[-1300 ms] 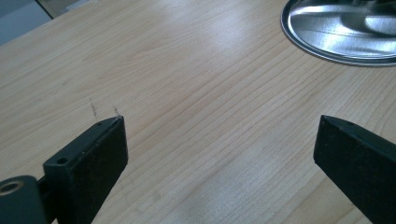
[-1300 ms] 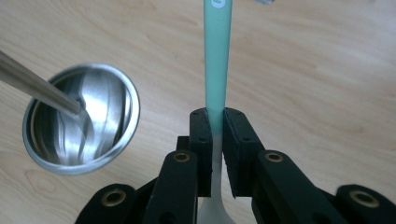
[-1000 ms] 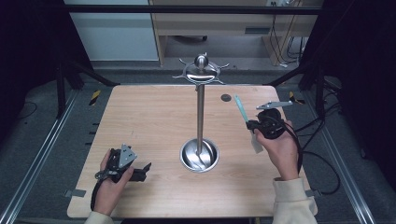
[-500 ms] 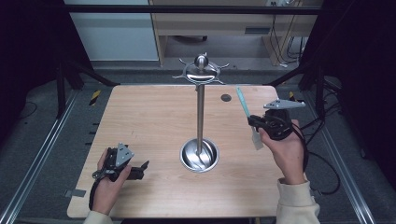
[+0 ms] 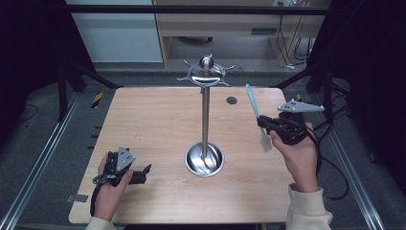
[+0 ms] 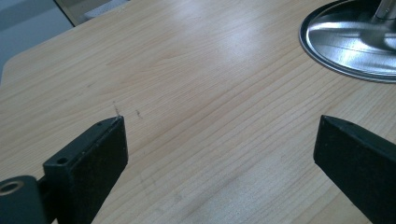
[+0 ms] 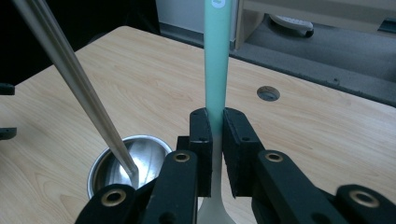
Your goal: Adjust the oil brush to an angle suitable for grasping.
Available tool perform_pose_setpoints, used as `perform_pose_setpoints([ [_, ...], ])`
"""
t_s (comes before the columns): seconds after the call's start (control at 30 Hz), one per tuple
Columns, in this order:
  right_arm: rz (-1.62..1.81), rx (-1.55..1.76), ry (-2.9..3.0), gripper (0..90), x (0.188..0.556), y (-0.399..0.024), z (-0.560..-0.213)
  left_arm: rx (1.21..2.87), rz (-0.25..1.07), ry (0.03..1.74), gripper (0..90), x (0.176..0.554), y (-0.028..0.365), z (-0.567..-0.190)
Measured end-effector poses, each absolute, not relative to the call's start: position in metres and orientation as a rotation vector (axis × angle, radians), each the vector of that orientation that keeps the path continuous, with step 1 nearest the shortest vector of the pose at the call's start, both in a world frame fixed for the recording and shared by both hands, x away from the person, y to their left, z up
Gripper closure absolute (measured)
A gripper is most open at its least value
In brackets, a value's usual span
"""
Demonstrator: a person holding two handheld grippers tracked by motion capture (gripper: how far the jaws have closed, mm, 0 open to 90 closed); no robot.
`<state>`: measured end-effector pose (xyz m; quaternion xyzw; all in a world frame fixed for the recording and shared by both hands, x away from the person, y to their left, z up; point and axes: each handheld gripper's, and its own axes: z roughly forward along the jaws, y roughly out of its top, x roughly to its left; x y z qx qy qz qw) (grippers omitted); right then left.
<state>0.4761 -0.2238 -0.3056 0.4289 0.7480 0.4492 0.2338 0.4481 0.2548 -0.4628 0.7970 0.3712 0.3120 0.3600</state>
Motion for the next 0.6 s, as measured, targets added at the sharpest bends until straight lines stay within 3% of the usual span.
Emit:
perform_pose_setpoints([
  [0.6,1.280,1.153,2.000,82.6,0.461,-0.235,-0.288,2.053,0.807,0.964,2.6,0.449,0.256,-0.463],
])
